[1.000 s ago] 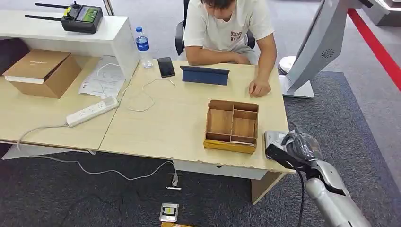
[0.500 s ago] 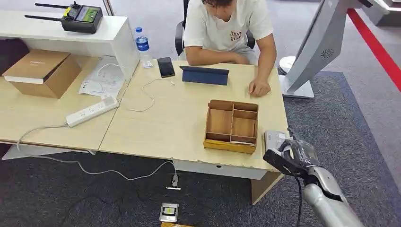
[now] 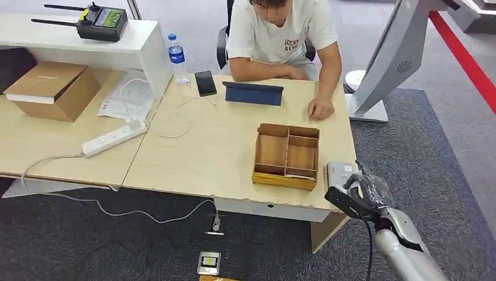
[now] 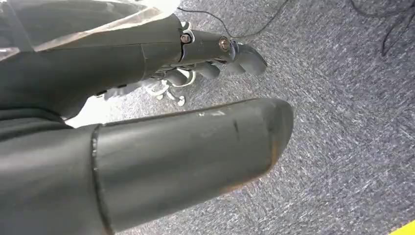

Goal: Pass the card to the sensor for recognition and then transmit it.

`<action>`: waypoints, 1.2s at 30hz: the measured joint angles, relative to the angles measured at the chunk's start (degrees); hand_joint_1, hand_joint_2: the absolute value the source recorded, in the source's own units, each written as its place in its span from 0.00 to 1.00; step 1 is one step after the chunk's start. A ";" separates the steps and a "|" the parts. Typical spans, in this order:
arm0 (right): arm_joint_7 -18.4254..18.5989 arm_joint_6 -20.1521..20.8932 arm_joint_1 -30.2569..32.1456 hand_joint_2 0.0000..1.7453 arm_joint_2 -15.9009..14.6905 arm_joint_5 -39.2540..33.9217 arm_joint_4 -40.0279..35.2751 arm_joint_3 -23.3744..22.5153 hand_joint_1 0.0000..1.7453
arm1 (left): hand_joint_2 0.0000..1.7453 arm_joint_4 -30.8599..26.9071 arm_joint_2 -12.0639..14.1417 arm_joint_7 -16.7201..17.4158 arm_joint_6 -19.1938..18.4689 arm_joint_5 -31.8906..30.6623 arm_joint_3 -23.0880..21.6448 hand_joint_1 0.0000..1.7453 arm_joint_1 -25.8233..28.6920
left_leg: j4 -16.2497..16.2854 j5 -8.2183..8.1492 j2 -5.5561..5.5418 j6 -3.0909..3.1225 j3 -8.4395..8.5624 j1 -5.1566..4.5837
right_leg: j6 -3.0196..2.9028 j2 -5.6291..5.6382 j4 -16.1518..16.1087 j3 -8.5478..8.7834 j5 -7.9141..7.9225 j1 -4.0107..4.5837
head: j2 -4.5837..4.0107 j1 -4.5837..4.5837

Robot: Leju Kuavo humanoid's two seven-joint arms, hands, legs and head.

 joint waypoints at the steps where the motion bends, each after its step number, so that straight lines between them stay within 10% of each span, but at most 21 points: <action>1: 0.22 -0.11 -0.04 1.00 0.00 0.00 -0.15 0.00 1.00 | 0.00 0.00 0.00 -0.02 0.00 0.00 0.00 0.00 0.00 | 0.00 0.00 0.00 0.00 -0.01 0.00 | 0.00 0.00 0.00 0.01 0.00 0.00 | 0.00 0.00; 11: 0.85 -0.28 -1.66 1.00 -0.04 0.50 -1.53 -0.33 1.00 | 0.00 0.00 0.00 -0.37 0.18 -0.28 0.00 0.00 0.01 | 0.00 0.02 -0.01 0.01 -0.03 -0.01 | -0.01 0.00 0.01 -0.02 0.02 -0.01 | 0.00 0.00; 22: 0.04 0.83 -22.61 1.00 0.63 2.64 -6.67 -4.90 1.00 | 0.00 0.00 0.00 -3.08 0.83 -2.45 -0.02 0.00 0.01 | 0.00 0.04 0.07 0.01 -0.07 -0.01 | -0.02 0.01 0.03 -0.04 0.06 0.00 | 0.00 0.00; 36: 1.31 10.03 -38.74 1.00 11.59 10.43 8.38 -2.18 1.00 | 0.00 0.00 0.79 -3.63 0.15 -4.44 -0.31 0.00 -0.10 | 0.00 0.12 0.01 -0.09 -0.21 0.05 | -0.05 0.00 0.12 -0.23 0.08 0.06 | 0.02 0.00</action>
